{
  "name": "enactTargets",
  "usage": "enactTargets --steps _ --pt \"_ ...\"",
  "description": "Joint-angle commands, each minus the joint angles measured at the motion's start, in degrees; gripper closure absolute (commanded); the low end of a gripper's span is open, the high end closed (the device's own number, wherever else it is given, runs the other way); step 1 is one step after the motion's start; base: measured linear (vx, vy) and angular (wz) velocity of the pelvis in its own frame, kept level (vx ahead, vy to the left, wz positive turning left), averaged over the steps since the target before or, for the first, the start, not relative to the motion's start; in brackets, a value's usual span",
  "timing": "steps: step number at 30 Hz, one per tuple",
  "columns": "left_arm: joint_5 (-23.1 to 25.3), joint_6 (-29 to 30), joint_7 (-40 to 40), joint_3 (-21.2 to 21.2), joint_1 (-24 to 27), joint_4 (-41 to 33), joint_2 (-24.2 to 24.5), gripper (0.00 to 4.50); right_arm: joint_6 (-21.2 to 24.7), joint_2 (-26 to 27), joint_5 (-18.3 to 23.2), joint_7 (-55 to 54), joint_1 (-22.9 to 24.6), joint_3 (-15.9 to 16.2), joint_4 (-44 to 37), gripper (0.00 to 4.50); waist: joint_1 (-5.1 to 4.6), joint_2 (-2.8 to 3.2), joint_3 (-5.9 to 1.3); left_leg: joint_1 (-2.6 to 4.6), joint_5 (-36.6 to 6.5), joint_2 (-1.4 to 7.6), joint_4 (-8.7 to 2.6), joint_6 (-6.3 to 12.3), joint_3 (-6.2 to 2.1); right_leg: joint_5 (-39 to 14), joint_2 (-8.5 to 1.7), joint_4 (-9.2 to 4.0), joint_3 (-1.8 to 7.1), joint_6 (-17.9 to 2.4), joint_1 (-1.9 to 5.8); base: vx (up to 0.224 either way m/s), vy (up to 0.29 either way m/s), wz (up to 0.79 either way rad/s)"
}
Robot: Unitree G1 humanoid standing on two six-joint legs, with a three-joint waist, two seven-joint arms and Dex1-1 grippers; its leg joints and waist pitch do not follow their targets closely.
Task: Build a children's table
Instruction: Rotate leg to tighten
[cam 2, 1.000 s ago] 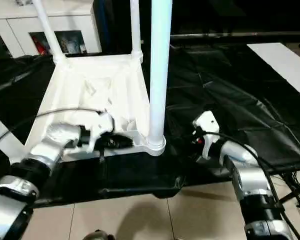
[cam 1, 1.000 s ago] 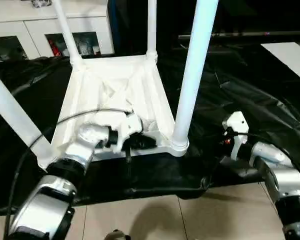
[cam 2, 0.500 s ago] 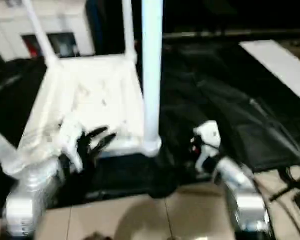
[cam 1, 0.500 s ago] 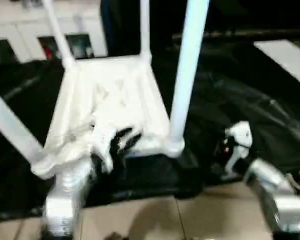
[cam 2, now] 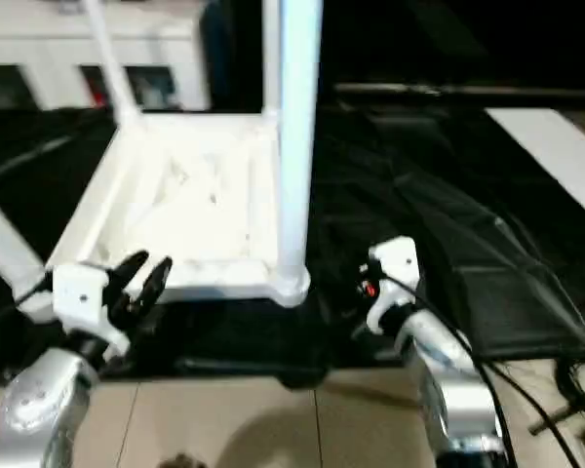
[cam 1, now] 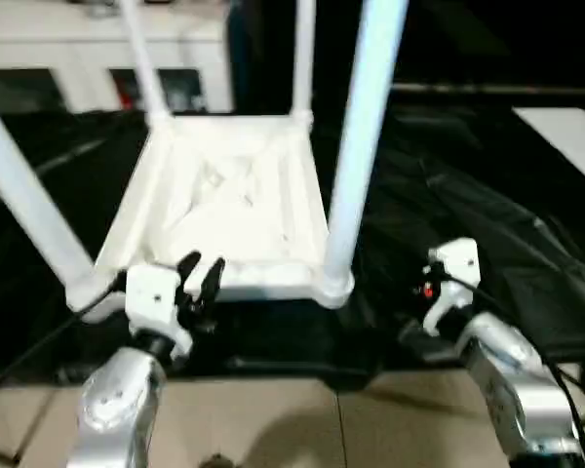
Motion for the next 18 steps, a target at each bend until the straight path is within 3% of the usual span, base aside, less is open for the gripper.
enactTargets --steps 1,2,3,4,5,6,7,8,9,10,11,12,13,14,15,16,17,18 --pt "0.20 0.74 0.62 -0.46 0.56 -1.89 0.89 2.61 0.35 0.12 0.25 1.70 -0.46 1.30 0.06 0.73 2.65 -2.35 -2.26 -1.51 -5.29 -0.06 -3.09 3.61 -0.36 -34.58 -10.78 -10.57 11.09 12.81 3.40 0.027 -0.156 0.17" --pt "0.38 0.88 0.82 -1.23 1.41 -2.46 1.47 2.61 0.39 0.01 0.25 1.90 -0.49 1.16 0.16 0.73 3.54 -1.66 -2.89 -2.01 -5.04 0.45 -2.54 5.22 -1.97 -27.14 -13.60 -10.29 12.93 8.27 4.69 -0.028 -0.107 0.24" --pt "0.50 0.92 1.00 -1.34 1.63 -2.58 1.58 2.61 0.48 -0.12 0.38 1.94 -0.48 1.03 0.22 0.73 3.54 -1.66 -2.89 -2.01 -5.04 0.45 -2.54 5.22 -1.97 -27.14 -13.60 -10.29 12.93 8.27 4.69 -0.028 -0.107 0.24" --pt "0.61 1.07 1.12 -1.32 1.85 -2.64 1.70 2.61 0.47 -0.39 0.56 2.11 -0.42 0.84 0.27 0.73 4.18 -1.89 -2.40 -1.76 -5.03 -0.42 -0.22 3.70 -2.73 -20.05 -13.64 -10.78 13.96 0.22 3.93 -0.033 -0.079 0.19" --pt "0.65 1.02 1.13 -1.23 1.85 -2.49 1.77 2.61 0.33 -0.52 0.59 2.17 -0.42 0.71 0.30 0.73 4.87 -1.71 -2.31 -2.19 -3.54 -1.14 0.53 1.35 -3.22 -18.57 -12.78 -10.58 12.93 -2.11 4.16 0.000 0.000 0.00" --pt "0.85 1.36 1.35 -1.05 1.80 -2.35 1.76 2.61 0.14 -0.59 0.64 2.11 -0.45 0.57 0.33 0.73 5.41 -1.47 -2.00 -1.84 -2.67 -1.30 0.37 0.64 -3.31 -18.09 -11.97 -10.85 12.30 -3.43 3.59 0.000 0.000 0.00" --pt "1.23 1.61 1.12 -1.08 1.56 -2.12 2.23 2.61 0.03 -0.61 0.79 2.04 -0.56 0.41 0.35 0.73 5.76 -1.36 -1.64 -0.94 -1.24 -1.03 -0.87 0.25 -3.22 -18.79 -10.51 -11.32 11.11 -6.54 2.95 0.000 0.000 0.00" --pt "1.33 1.94 0.97 -1.05 1.37 -1.95 2.47 2.61 -0.07 -0.61 0.88 2.02 -0.64 0.36 0.37 0.73 6.06 -0.72 -1.60 -0.12 -0.52 -0.41 -2.37 0.42 -3.24 -19.71 -9.55 -11.44 10.20 -8.02 2.55 -0.049 0.098 0.16" --pt "1.67 1.75 0.96 -0.93 0.97 -1.55 2.80 2.61 -0.27 -0.60 0.92 2.01 -0.75 0.41 0.42 0.73 6.11 -0.33 -1.56 0.75 0.10 0.25 -4.33 1.00 -2.81 -21.04 -8.26 -11.65 8.77 -8.73 2.24 -0.049 0.098 0.16" --pt "1.17 1.83 0.21 -0.80 0.11 -0.73 3.78 2.61 -0.35 -0.54 0.92 1.94 -1.03 0.59 0.45 0.73 4.60 0.90 -1.18 3.20 -8.29 4.25 -10.39 4.08 -2.28 -21.24 -3.53 -9.83 4.94 -7.91 0.26 -0.058 0.153 0.17" --pt "0.60 2.03 -0.37 -0.80 -0.23 -0.42 4.28 2.61 -0.25 -0.49 0.88 1.90 -1.14 0.64 0.42 0.73 4.20 2.09 -2.66 4.45 -11.86 6.34 -11.32 4.44 -3.14 -17.45 -2.71 -8.20 4.12 -7.32 0.20 -0.070 0.152 0.21" --pt "-0.02 2.46 -0.98 -0.74 -0.53 -0.17 4.76 2.41 -0.02 -0.39 0.85 1.76 -1.24 0.67 0.35 0.73 3.18 2.83 -2.92 4.33 -20.27 8.90 -12.77 3.40 -3.38 -10.23 -2.91 -6.38 3.71 -6.46 -0.11 -0.070 0.152 0.21" --pt "-2.18 3.09 -2.60 -0.39 -1.49 0.74 5.66 2.31 0.24 0.06 1.67 1.87 -1.21 0.30 0.31 0.73 2.23 3.06 -2.64 3.45 -27.13 9.05 -13.84 0.02 -2.79 -5.92 -3.25 -5.80 3.68 -5.57 0.28 -0.054 0.125 0.19" --pt "-3.21 3.55 -3.24 0.14 -2.66 1.89 6.34 2.26 0.64 0.55 2.82 2.09 -1.12 -0.21 0.10 0.56 1.66 2.61 -2.11 3.62 -32.93 7.53 -14.04 -3.09 -1.48 -8.44 -3.95 -7.13 4.05 -4.89 0.10 -0.036 0.107 0.14" --pt "-3.39 3.57 -3.37 0.35 -3.20 2.44 6.65 2.22 0.86 0.78 3.37 2.16 -1.06 -0.46 -0.02 0.46 1.66 2.61 -2.11 3.62 -32.93 7.53 -14.04 -3.09 -1.48 -8.44 -3.95 -7.13 4.05 -4.89 0.10 -0.036 0.107 0.14" --pt "-3.77 3.89 -3.39 0.98 -4.53 3.65 7.11 2.22 1.19 1.12 4.23 2.26 -0.86 -0.88 -0.31 0.46 1.14 1.63 -1.76 4.05 -34.37 5.61 -13.29 -5.01 -0.53 -16.12 -5.14 -8.91 4.61 -3.93 -0.14 -0.038 0.091 0.07" --pt "-3.50 4.66 -2.75 2.00 -6.34 5.31 7.81 1.97 1.42 1.27 4.64 2.22 -0.49 -1.08 -0.89 0.29 0.79 1.24 -1.64 3.61 -32.20 4.81 -12.90 -6.08 -0.26 -26.67 -6.48 -10.21 4.90 -1.36 0.01 -0.036 0.072 -0.01" --pt "-4.10 5.13 -2.98 2.53 -7.09 5.81 8.02 1.87 1.38 1.07 4.58 2.32 -0.16 -1.02 -1.25 0.20 0.60 1.05 -1.64 3.41 -31.08 4.80 -12.86 -6.05 -0.30 -27.88 -6.68 -10.36 4.92 -0.68 0.11 -0.036 0.072 -0.01"
